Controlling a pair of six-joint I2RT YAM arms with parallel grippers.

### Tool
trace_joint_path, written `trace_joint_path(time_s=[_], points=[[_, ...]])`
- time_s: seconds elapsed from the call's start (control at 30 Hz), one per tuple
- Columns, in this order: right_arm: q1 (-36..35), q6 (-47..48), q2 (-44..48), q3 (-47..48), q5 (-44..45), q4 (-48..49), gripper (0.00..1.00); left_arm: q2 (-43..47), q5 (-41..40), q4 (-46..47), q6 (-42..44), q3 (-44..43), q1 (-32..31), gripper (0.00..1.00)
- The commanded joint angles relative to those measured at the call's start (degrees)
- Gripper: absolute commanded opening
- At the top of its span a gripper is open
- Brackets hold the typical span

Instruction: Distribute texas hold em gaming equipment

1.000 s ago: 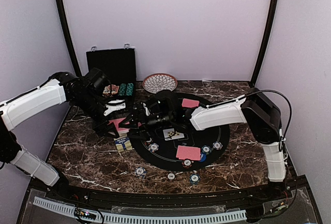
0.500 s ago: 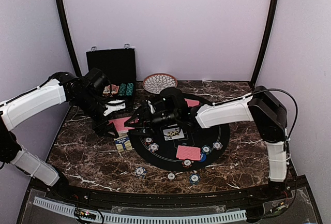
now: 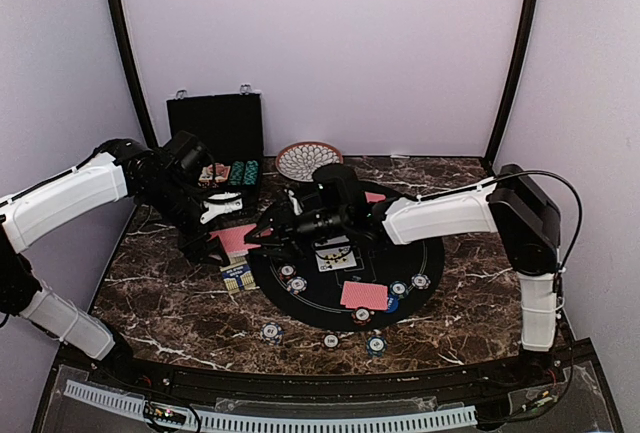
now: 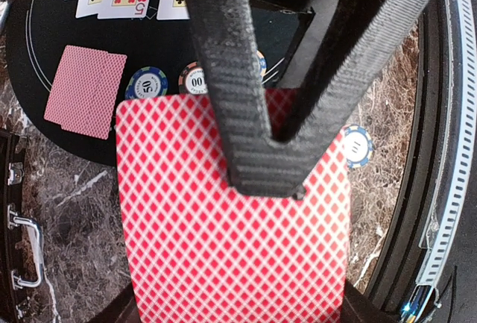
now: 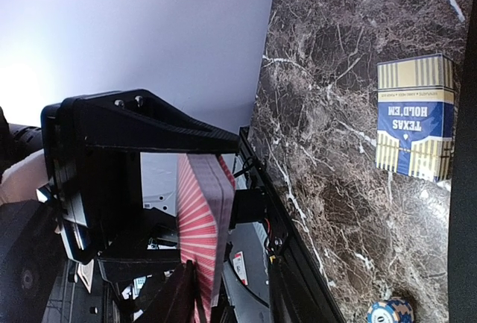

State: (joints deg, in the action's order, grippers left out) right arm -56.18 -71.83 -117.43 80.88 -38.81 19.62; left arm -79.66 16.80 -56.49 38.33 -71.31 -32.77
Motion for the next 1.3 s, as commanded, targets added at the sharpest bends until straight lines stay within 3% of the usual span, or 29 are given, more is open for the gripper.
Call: trace_joint_path(time_s=[0.0, 0.63, 0.9, 1.27], points=[[0.24, -0.52, 2.92, -1.35, -0.63, 1.99, 0.28, 1.82, -0.12, 0.89, 0.42, -0.09, 0.09, 0.0], [1.74, 0.35, 5.12, -3.85, -1.0, 0.49, 0.01, 1.76, -0.77, 0.92, 0.43, 0.73, 0.12, 0.0], [4.07, 0.24, 8.52, -7.85, -1.11, 1.2, 0.0, 1.85, -0.96, 0.92, 0.52, 0.95, 0.08, 0.0], [12.43, 2.28, 18.53, -20.45, -1.36, 1.32, 0.0, 1.86, -0.94, 0.72, 0.61, 1.03, 0.09, 0.0]])
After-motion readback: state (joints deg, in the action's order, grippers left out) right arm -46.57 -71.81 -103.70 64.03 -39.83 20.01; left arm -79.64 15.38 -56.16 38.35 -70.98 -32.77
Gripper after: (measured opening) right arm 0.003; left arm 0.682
